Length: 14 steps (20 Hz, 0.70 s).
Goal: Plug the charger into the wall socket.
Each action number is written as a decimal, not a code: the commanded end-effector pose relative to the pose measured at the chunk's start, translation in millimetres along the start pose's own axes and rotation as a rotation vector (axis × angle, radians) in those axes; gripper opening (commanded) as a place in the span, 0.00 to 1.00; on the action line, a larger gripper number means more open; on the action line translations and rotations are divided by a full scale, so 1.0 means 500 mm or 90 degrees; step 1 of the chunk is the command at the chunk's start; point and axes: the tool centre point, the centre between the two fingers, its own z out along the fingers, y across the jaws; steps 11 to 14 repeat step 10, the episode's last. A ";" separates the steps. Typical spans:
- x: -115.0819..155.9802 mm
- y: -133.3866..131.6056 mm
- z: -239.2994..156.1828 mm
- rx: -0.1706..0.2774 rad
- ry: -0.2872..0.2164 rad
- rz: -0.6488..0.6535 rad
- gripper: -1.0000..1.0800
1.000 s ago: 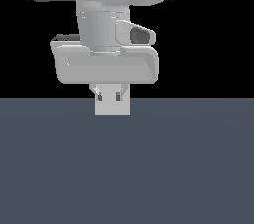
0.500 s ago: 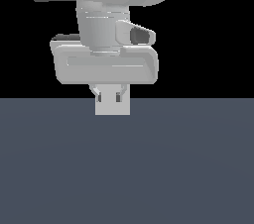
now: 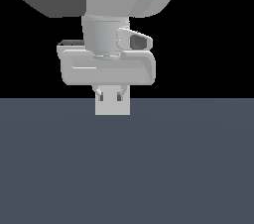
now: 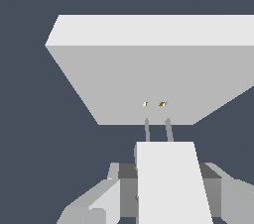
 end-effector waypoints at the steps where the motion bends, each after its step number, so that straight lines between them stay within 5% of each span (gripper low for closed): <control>1: 0.018 0.000 0.009 0.000 0.000 0.001 0.00; 14: 0.046 0.000 0.025 0.000 0.000 0.000 0.00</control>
